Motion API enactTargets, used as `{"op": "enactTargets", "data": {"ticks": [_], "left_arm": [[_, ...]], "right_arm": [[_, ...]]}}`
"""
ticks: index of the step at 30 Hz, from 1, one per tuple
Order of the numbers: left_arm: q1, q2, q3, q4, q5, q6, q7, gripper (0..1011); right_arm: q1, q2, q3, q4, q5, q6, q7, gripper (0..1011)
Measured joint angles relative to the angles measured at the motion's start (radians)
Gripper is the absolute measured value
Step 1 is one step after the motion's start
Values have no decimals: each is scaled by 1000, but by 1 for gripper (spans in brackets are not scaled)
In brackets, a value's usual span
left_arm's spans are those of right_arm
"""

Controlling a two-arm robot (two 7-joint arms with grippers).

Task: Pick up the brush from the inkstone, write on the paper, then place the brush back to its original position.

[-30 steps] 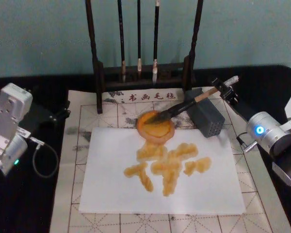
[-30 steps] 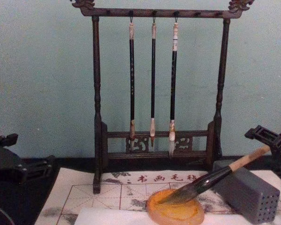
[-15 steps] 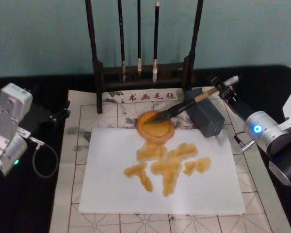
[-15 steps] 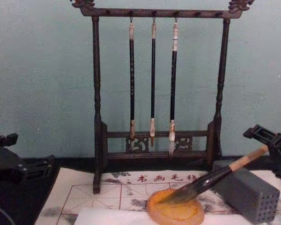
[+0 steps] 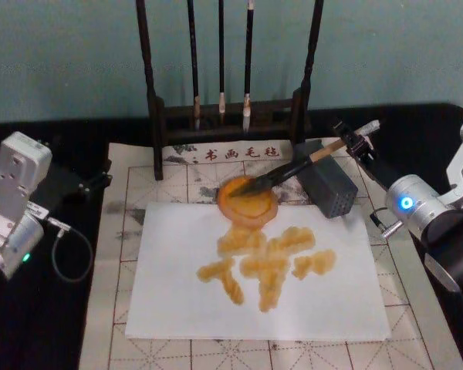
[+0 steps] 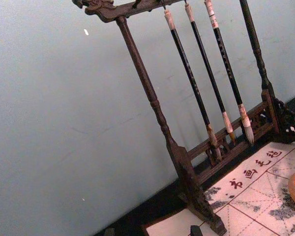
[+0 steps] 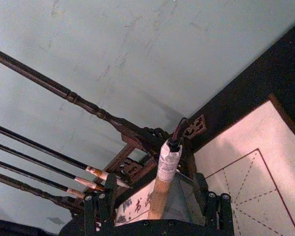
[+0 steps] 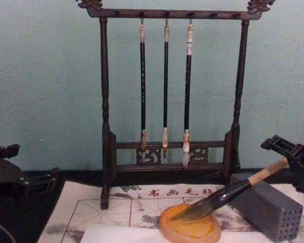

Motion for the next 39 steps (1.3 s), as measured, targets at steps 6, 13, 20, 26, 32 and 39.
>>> {"op": "enactTargets", "data": {"ticks": [6,13,20,26,32,39], "left_arm": [[0,0,0,0,0,0,0,1001],[0,0,0,0,0,0,0,1001],[0,0,0,0,0,0,0,1001],[0,0,0,0,0,0,0,1001],[0,0,0,0,0,0,0,1001],[0,0,0,0,0,0,0,1001]], "right_arm": [[-1,0,2,0,0,1,0,1000],[-1,-1,3,-1,0,2,0,955],[-2,-2,4,-2,0,2,1,795],[-3,-2,4,-2,0,3,1,604],[-3,-2,5,-2,0,3,1,416],[-3,-2,5,-3,-1,3,1,209]]}}
